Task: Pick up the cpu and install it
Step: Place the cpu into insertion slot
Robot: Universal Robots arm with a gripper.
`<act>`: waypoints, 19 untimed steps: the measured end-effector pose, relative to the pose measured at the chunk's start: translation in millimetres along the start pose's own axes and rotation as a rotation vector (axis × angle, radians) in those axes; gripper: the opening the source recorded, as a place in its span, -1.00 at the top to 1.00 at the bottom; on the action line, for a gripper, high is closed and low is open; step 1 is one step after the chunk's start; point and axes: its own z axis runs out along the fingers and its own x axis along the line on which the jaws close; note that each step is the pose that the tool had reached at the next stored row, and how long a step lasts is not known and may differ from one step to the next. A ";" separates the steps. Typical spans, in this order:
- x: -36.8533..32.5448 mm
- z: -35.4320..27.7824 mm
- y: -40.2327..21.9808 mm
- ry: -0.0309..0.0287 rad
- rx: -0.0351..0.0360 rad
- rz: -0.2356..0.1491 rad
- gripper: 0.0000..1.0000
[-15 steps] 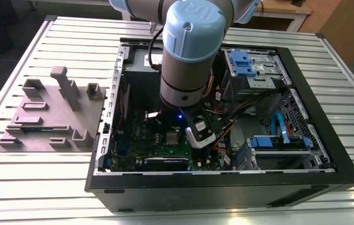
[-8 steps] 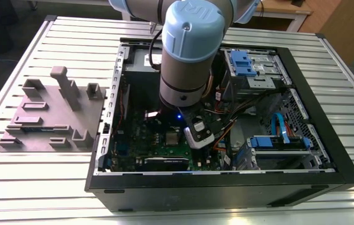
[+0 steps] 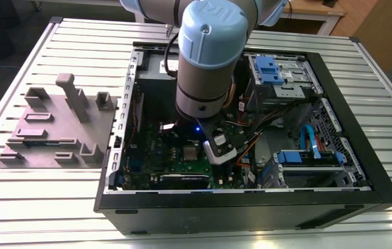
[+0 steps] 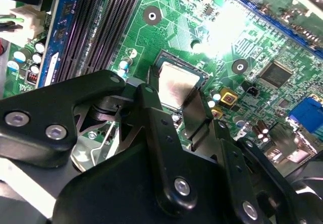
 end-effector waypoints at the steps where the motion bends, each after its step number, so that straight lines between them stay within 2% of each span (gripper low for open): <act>1: 0.3 -0.3 0.0 0.0003 0.0001 0.000 0.11; 6: -0.2 -0.4 0.0 0.0001 -0.0001 0.000 0.11; 10: -4.4 -0.5 0.1 0.0000 -0.0001 0.000 0.11; 19: -4.6 -0.2 0.2 0.0001 -0.0002 -0.001 0.11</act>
